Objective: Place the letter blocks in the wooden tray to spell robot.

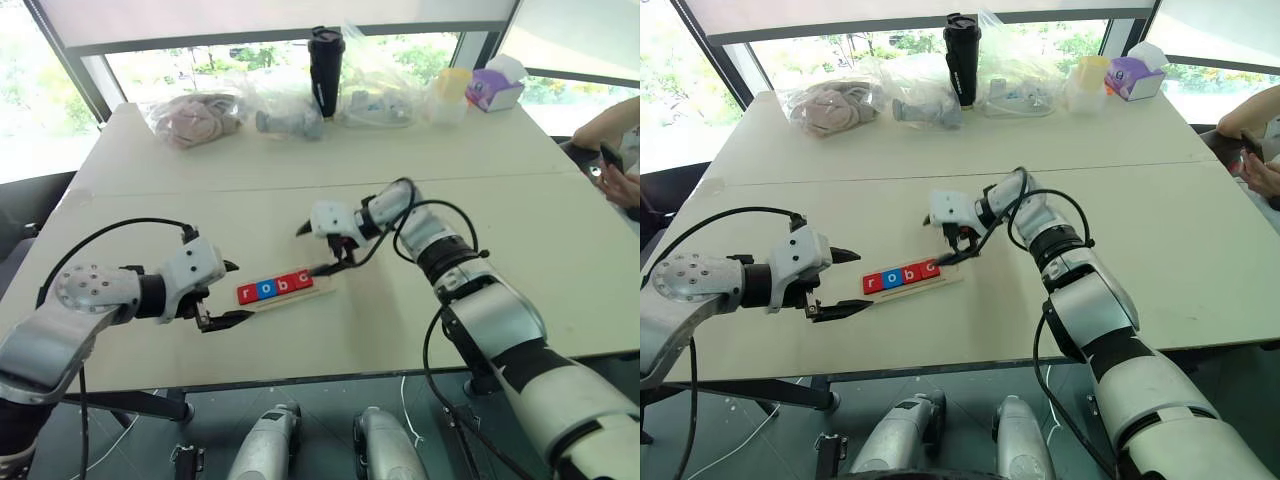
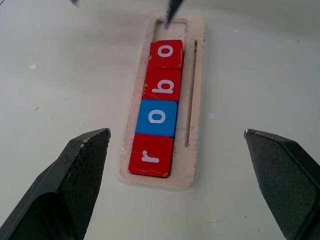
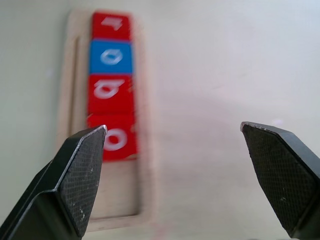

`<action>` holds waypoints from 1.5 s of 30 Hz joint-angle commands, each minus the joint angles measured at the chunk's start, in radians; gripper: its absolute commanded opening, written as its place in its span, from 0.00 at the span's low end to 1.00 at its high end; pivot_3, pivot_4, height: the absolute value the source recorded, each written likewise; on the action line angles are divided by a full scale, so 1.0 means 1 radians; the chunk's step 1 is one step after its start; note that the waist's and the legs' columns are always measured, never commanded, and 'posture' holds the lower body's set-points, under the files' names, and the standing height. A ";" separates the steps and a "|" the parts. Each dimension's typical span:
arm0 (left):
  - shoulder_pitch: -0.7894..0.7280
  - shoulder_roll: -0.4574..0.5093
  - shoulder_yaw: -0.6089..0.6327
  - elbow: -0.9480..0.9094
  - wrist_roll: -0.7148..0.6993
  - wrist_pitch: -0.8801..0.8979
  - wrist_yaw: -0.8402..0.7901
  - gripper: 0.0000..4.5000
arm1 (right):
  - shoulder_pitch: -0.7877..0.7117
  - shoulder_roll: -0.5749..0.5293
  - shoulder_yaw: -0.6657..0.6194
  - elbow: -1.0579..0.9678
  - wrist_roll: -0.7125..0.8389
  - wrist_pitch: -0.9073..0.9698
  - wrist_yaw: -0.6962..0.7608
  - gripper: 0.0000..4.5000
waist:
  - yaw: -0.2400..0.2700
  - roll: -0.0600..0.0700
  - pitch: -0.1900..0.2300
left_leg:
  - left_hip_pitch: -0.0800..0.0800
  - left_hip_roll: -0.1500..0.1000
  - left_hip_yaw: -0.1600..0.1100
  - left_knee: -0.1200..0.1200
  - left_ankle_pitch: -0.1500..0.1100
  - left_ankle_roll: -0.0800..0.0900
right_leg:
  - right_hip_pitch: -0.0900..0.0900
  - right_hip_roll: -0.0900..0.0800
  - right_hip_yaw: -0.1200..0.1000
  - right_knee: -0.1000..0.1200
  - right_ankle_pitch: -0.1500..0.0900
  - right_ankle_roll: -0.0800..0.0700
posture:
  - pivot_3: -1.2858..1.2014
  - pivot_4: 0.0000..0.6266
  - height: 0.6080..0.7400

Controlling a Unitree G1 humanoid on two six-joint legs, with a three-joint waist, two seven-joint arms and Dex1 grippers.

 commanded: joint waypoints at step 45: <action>-0.276 -0.243 0.024 0.179 -0.018 -0.032 0.118 1.00 | 0.467 -0.001 -0.254 -0.551 0.120 0.701 -0.898 0.45 | -0.015 -0.001 -0.001 | -0.001 0.001 0.004 0.004 0.002 0.003 | 0.004 0.000 0.002 0.003 0.000 0.000 | 0.52 0.24 1.00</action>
